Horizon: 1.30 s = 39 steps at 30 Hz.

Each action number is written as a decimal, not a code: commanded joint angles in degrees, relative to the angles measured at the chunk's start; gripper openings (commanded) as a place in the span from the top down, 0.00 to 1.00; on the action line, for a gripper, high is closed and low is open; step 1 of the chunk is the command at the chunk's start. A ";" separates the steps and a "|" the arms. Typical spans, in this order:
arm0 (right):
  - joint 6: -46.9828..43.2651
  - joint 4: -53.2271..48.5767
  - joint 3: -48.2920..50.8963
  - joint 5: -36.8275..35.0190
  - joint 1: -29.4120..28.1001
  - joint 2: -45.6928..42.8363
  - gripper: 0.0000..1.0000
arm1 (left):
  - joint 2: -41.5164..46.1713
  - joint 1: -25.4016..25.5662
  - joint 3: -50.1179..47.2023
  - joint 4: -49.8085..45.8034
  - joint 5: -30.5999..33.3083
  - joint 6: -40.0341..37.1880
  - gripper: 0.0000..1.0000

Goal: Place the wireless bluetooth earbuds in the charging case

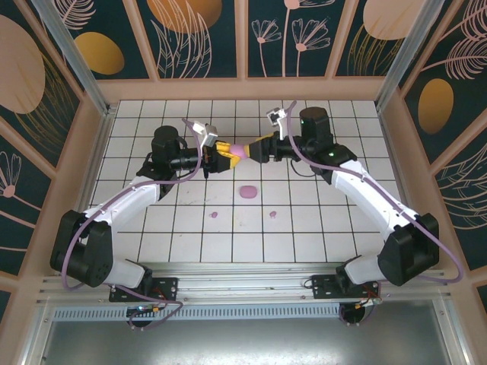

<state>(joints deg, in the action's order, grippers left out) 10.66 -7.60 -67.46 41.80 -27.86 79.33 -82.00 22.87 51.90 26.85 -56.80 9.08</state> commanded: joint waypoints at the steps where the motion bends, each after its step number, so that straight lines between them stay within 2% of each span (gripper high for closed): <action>1: -5.04 -0.45 2.43 2.84 -0.67 -3.00 0.27 | 1.31 0.26 0.73 2.33 -2.23 -0.24 1.00; 9: -6.29 -0.72 -0.31 1.10 -1.07 -0.43 0.27 | 2.09 0.27 -0.17 2.66 -3.33 -2.71 1.00; 17: -3.94 -0.61 -3.81 -3.68 -1.06 2.35 0.29 | 4.37 0.25 -1.72 0.92 -2.38 -10.60 1.00; 24: -1.04 1.03 -3.64 -3.26 -1.11 3.12 0.29 | 4.87 0.33 -2.37 -1.00 -2.27 -16.75 1.00; 31: 0.25 0.58 -3.12 -3.48 -1.15 3.21 0.29 | 4.72 0.30 -2.59 -1.42 -1.26 -17.64 1.00; 39: 0.95 0.88 -1.86 -2.31 -1.15 1.11 0.27 | 3.53 0.28 -2.60 1.37 -1.81 -13.78 1.00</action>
<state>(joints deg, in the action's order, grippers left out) 10.94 -7.33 -70.06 39.94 -28.62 81.65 -79.07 22.59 49.12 23.83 -56.29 -5.52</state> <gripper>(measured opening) 0.729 0.259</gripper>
